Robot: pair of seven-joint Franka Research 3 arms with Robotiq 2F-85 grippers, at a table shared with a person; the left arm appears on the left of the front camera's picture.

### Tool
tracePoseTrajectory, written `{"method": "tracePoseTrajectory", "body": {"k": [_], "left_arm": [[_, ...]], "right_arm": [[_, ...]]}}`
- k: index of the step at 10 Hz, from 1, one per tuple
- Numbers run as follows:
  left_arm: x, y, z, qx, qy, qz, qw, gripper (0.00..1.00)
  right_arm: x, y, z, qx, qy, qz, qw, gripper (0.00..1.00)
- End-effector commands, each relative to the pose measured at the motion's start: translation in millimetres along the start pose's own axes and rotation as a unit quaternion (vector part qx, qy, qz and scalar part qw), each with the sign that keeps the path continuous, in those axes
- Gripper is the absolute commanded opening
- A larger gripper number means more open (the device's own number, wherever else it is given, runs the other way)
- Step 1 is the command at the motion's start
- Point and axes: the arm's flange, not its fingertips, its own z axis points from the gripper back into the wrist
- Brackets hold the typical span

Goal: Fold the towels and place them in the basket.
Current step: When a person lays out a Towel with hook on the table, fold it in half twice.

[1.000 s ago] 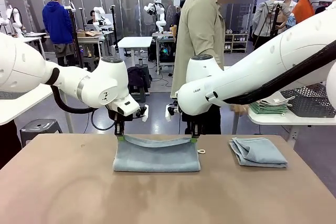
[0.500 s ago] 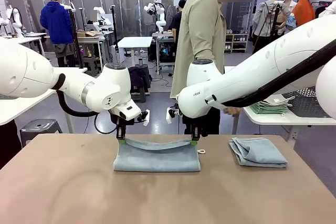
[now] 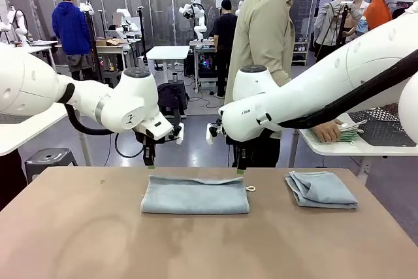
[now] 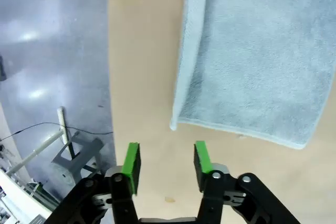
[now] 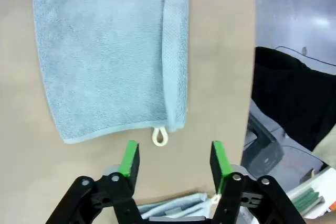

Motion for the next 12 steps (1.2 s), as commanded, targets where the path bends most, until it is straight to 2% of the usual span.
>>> {"method": "tracePoseTrajectory", "body": {"k": [1, 2, 3, 4, 5, 6, 7, 8, 9, 11, 12], "left_arm": [[-18, -13, 9, 0.038, 0.004, 0.023, 0.999, 0.81], [-23, -13, 14, 0.039, -0.002, 0.029, 0.999, 0.83], [-28, -16, 19, 0.031, -0.013, 0.029, 0.999, 1.0], [-33, -21, 29, 0.006, -0.029, 0.018, 0.999, 0.96], [-42, -28, 44, -0.012, -0.052, 0.014, 0.998, 0.96], [-53, -35, 62, -0.028, -0.079, 0.013, 0.996, 0.96], [-69, -44, 83, -0.045, -0.109, 0.022, 0.993, 0.96], [-86, -51, 96, -0.058, -0.141, 0.025, 0.988, 0.96], [-104, -58, 106, -0.066, -0.174, 0.032, 0.982, 0.96], [-147, -72, 121, -0.074, -0.247, 0.028, 0.966, 0.96], [-167, -76, 121, -0.076, -0.28, 0.034, 0.956, 0.96]], "right_arm": [[-4, 6, 16, -0.031, 0.006, -0.018, 0.999, 0.86], [-3, 11, 26, -0.034, 0.003, -0.026, 0.999, 0.94], [-2, 20, 38, -0.026, -0.002, -0.04, 0.999, 0.94], [-2, 31, 52, -0.008, -0.005, -0.055, 0.998, 0.94], [-2, 42, 66, 0.018, -0.01, -0.084, 0.996, 0.94], [-3, 53, 79, 0.034, -0.019, -0.124, 0.991, 0.94], [-3, 65, 93, 0.038, -0.045, -0.193, 0.979, 0.94], [-3, 72, 102, 0.043, -0.058, -0.277, 0.958, 0.94], [-6, 80, 111, 0.046, -0.076, -0.331, 0.94, 0.94], [-29, 88, 119, 0.063, -0.118, -0.451, 0.883, 0.94], [-40, 91, 116, 0.091, -0.127, -0.485, 0.86, 0.94]]}}
